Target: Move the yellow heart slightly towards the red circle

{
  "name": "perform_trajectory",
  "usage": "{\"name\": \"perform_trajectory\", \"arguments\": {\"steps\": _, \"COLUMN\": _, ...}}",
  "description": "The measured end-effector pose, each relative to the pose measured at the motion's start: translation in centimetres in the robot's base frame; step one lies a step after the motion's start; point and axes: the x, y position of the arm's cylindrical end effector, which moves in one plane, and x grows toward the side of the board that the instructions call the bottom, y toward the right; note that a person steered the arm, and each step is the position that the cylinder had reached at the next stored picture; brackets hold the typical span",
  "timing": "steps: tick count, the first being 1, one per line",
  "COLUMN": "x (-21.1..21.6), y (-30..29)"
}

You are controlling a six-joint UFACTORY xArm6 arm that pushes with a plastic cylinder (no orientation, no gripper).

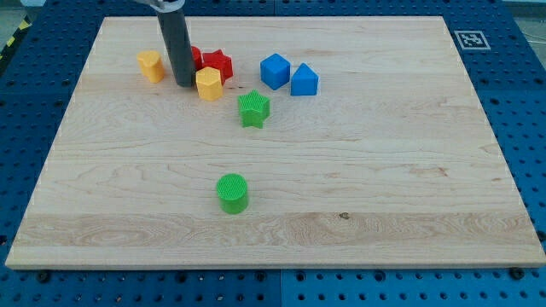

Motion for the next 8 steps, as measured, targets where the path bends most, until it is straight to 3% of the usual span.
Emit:
{"name": "perform_trajectory", "arguments": {"steps": 2, "x": 0.9, "y": -0.3}}
{"name": "perform_trajectory", "arguments": {"steps": 5, "x": 10.4, "y": -4.3}}
{"name": "perform_trajectory", "arguments": {"steps": 7, "x": 7.4, "y": -10.3}}
{"name": "perform_trajectory", "arguments": {"steps": 8, "x": 4.7, "y": -10.3}}
